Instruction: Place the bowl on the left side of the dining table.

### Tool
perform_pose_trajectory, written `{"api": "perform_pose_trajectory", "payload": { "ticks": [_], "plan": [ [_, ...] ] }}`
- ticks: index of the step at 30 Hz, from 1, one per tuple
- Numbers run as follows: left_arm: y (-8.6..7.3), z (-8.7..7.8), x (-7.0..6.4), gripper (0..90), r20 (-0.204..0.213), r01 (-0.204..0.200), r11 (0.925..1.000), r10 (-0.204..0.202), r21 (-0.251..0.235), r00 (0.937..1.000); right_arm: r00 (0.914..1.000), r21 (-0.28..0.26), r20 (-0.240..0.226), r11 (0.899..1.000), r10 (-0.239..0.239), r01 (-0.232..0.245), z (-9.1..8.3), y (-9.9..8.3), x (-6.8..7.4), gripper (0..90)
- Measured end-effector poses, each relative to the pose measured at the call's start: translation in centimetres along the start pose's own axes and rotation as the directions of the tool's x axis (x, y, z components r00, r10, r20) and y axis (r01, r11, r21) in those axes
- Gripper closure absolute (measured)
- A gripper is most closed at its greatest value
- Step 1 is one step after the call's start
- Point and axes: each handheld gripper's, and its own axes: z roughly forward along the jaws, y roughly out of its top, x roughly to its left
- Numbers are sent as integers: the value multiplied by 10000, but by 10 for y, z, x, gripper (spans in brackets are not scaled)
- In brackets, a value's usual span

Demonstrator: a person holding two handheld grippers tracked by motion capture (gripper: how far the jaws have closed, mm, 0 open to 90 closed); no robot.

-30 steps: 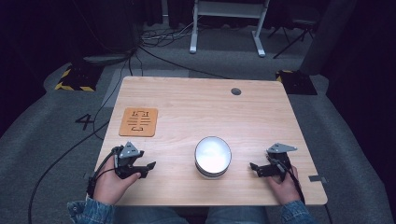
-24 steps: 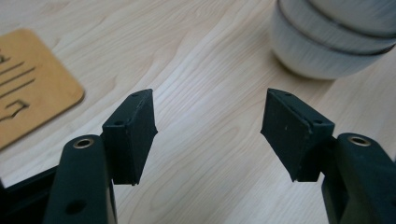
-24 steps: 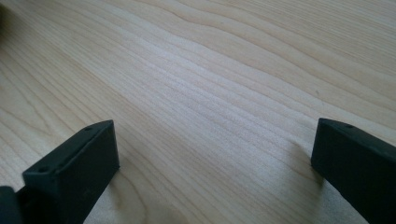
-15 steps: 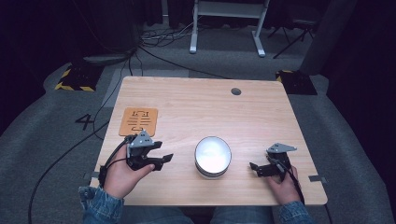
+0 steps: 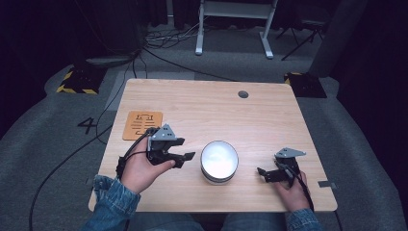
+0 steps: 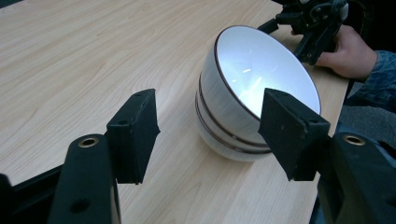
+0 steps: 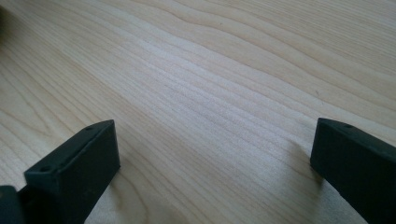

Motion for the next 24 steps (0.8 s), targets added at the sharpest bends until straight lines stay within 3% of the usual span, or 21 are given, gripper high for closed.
{"api": "perform_pose_trajectory", "payload": {
  "ticks": [1,2,3,5,8,10,11,14,16,20,21,24],
  "plan": [
    [2,1,0,371,-175,-152,9999,152,-1,9997,10000,-4,2,10000,5,-5,0,0,0,12],
    [3,4,-2,371,-27,43,10000,-43,-23,10000,10000,-4,2,10000,5,-5,0,0,0,12],
    [7,6,-2,351,-225,-292,9993,287,-221,9993,10000,5,-1,10000,-1,1,0,0,0,12],
    [8,10,-4,346,-69,-104,9992,102,-399,9999,10000,-1,-2,10000,1,-1,0,0,0,12],
    [14,16,-6,366,-262,-509,9985,504,-177,9984,10000,-6,5,10000,1,-1,0,0,0,12],
    [16,20,-8,379,-283,-504,9984,497,-260,9984,10000,-4,0,10000,4,-4,0,0,0,12],
    [20,23,-10,389,-196,-386,9992,388,78,9991,10000,-2,1,10000,2,-2,0,0,0,12],
    [24,31,-14,391,0,-249,9994,249,238,9997,10000,-4,3,10000,1,-1,0,0,0,12],
    [25,32,-14,391,-142,-365,9986,371,387,9992,10000,-6,1,10000,3,-3,0,0,0,12],
    [31,41,-15,404,-32,-183,9976,186,666,9998,10000,-1,4,10000,5,-5,0,0,0,13],
    [32,43,-14,412,-381,-276,9974,302,669,9988,10000,-1,8,10000,5,-5,0,0,0,14],
    [33,52,-11,430,-287,-91,9964,115,839,9995,10000,16,-7,10000,-12,12,-1,0,0,15]
  ]
}}
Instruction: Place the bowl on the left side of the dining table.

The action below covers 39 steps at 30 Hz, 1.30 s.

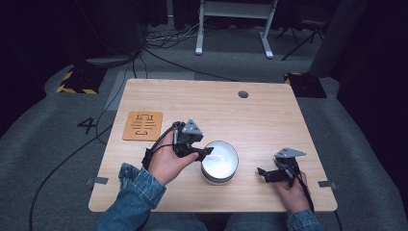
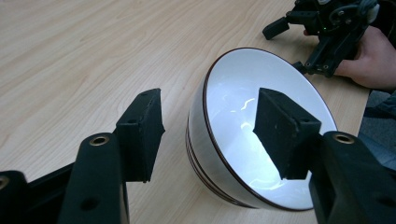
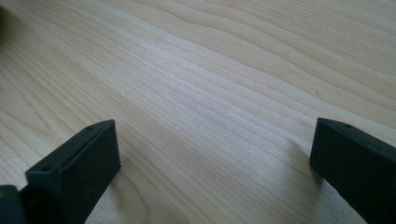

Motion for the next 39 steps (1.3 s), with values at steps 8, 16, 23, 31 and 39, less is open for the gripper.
{"api": "perform_pose_trajectory", "payload": {
  "ticks": [8,16,23,31,39],
  "plan": [
    [5,15,-1,618,60,538,9951,-545,826,9985,10000,11,-8,10000,31,-31,0,0,0,19],
    [7,26,-3,730,-611,253,9896,-167,1415,9980,10000,30,-12,10000,54,-54,-1,0,1,23],
    [6,32,0,780,-546,347,9902,-275,1350,9981,10000,-6,3,10000,63,-63,-1,0,1,26],
    [8,35,-6,827,-996,-163,9862,331,1646,9945,10000,-45,6,10000,-3,3,-1,-1,1,29],
    [13,31,-8,825,-1018,-146,9833,335,1812,9942,10000,-58,-10,10000,-10,10,-1,-1,1,31]
  ]
}}
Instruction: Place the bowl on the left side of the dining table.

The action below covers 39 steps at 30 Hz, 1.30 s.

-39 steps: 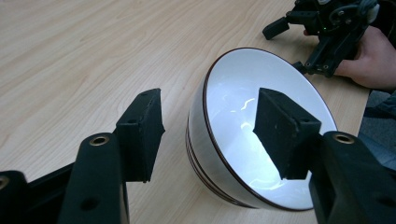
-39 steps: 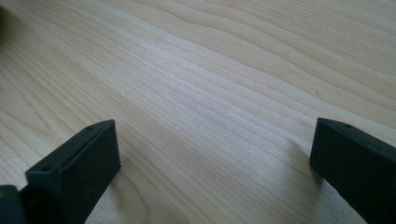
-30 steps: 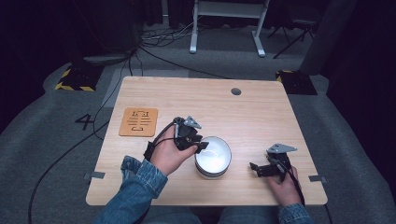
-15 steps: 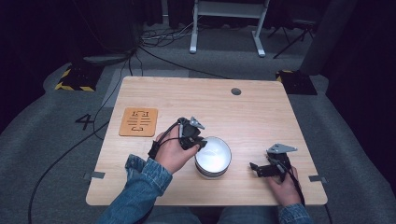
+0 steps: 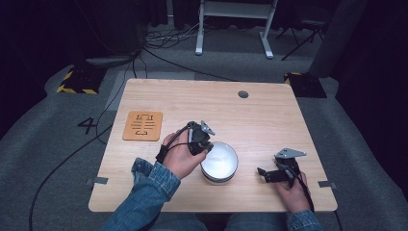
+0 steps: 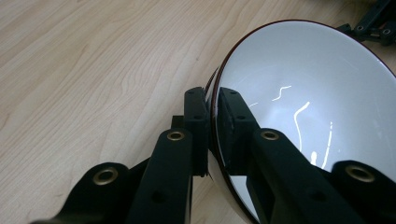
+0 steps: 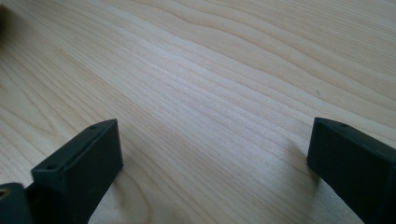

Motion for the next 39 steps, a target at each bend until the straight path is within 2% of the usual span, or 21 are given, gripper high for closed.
{"api": "perform_pose_trajectory", "payload": {
  "ticks": [2,4,5,7,10,15,17,21,26,31,33,34,39],
  "plan": [
    [0,-2,0,825,16,55,9998,-55,170,10000,10000,-1,-2,10000,-1,1,0,0,0,32],
    [2,-3,0,827,77,56,10000,-56,-12,10000,10000,-4,-3,10000,-3,3,0,0,0,32],
    [3,-6,-1,828,373,158,9998,-163,121,9992,10000,3,-9,10000,26,-26,0,0,0,32],
    [4,-7,-2,828,262,107,9999,-107,-13,9996,10000,3,-8,10000,22,-22,0,0,0,32],
    [8,-12,-4,830,430,47,10000,-46,-16,9991,10000,4,-9,10000,25,-25,0,0,0,32],
    [15,-19,-4,830,463,41,9999,-36,-108,9989,10000,-1,-15,10000,22,-22,0,0,0,33],
    [17,-23,-3,830,185,84,9998,-82,-155,9998,10000,2,-14,10000,23,-23,0,0,0,33],
    [19,-30,0,831,141,165,9997,-162,-203,9998,10000,-1,-16,10000,21,-21,0,0,0,33],
    [20,-36,6,832,3,574,9980,-574,-282,9984,9999,52,24,9999,140,-140,0,1,1,34],
    [22,-41,11,833,-114,768,9962,-773,-411,9969,9999,64,34,9998,162,-162,0,1,1,33],
    [23,-44,15,833,-201,845,9955,-854,-437,9961,9999,62,31,9998,162,-162,0,1,1,34],
    [24,-47,19,833,-289,1038,9932,-1054,-537,9940,9999,57,33,9999,155,-155,0,1,1,34],
    [25,-52,31,833,-432,1233,9906,-1260,-594,9911,9998,64,34,9998,171,-171,0,1,1,34]
  ]
}}
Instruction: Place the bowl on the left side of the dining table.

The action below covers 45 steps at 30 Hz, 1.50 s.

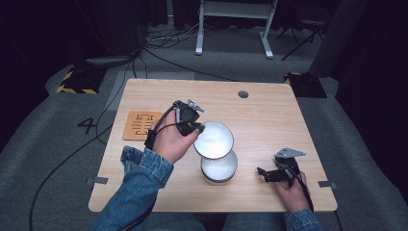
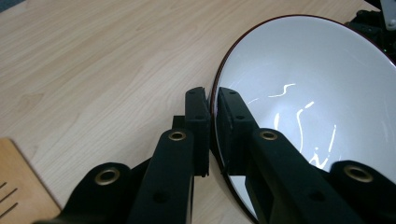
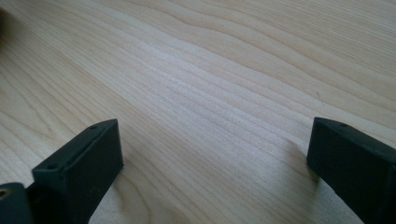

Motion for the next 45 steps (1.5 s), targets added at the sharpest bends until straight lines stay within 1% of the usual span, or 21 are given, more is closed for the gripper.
{"api": "perform_pose_trajectory", "payload": {
  "ticks": [2,3,4,6,7,8,10,18,20,21,26,30,31,33,34,36,37,39,40,41,45],
  "plan": [
    [1,-2,6,833,-92,103,9999,-103,-78,9999,10000,-3,8,10000,-1,1,0,0,0,33],
    [0,-3,9,832,20,232,9996,-232,-136,9997,10000,-5,8,10000,-4,4,0,0,0,34],
    [-1,-5,16,832,-363,257,9995,-264,-192,9990,10000,-1,10,10000,-2,2,0,0,0,34],
    [-1,-7,19,832,-395,301,9995,-305,-111,9988,10000,0,12,10000,7,-7,0,0,0,34],
    [-2,-6,23,832,-387,524,9985,-530,-155,9978,10000,0,31,10000,22,-22,0,0,0,34],
    [-2,-8,27,832,-526,422,9991,-425,-75,9977,10000,-52,54,10000,-63,64,1,0,-1,34],
    [-3,-10,35,832,-696,639,9978,-650,-169,9955,10000,-62,64,10000,-36,36,1,0,0,34],
    [-3,-14,56,832,-835,880,9960,-891,-164,9925,10000,-64,70,10000,-23,24,1,0,0,34],
    [-3,-12,63,831,-896,1040,9945,-1050,-158,9904,10000,-61,76,10000,-20,20,1,0,0,34],
    [-2,-9,68,831,-1061,1304,9911,-1327,-281,9855,10000,-62,79,10000,-23,24,1,0,0,34],
    [1,-6,81,832,-1272,1437,9894,-1449,-187,9812,10000,-61,77,10000,-23,23,1,0,0,34],
    [0,-6,92,832,-1523,1836,9825,-1864,-320,9706,10000,-59,77,10000,-17,17,1,0,0,34],
    [0,-6,96,832,-1477,1833,9825,-1863,-335,9713,10000,-62,79,10000,-22,22,1,0,0,34],
    [-1,-6,101,831,-1603,2134,9761,-2174,-421,9628,10000,-62,78,10000,-23,24,1,0,0,34],
    [0,-5,105,831,-1558,2216,9744,-2247,-373,9619,10000,-62,78,10000,-23,24,1,0,0,34],
    [1,-5,112,829,-1773,2460,9686,-2483,-354,9523,10000,-50,71,10000,12,-11,1,0,0,36],
    [2,-5,115,830,-1815,2484,9680,-2505,-344,9510,10000,-71,71,10000,-27,27,1,0,0,37],
    [4,-5,122,830,-1955,2660,9635,-2664,-290,9438,10000,-59,66,10000,11,-11,1,0,0,37],
    [4,-5,128,831,-2053,2830,9585,-2837,-334,9367,10000,-58,65,10000,8,-8,1,0,0,37],
    [4,-4,131,831,-2123,2884,9566,-2906,-422,9330,10000,-60,65,10000,5,-5,1,0,0,37],
    [1,-5,138,831,-2189,3042,9516,-3064,-446,9264,10000,-44,38,10000,-26,26,0,0,0,43]
  ]
}}
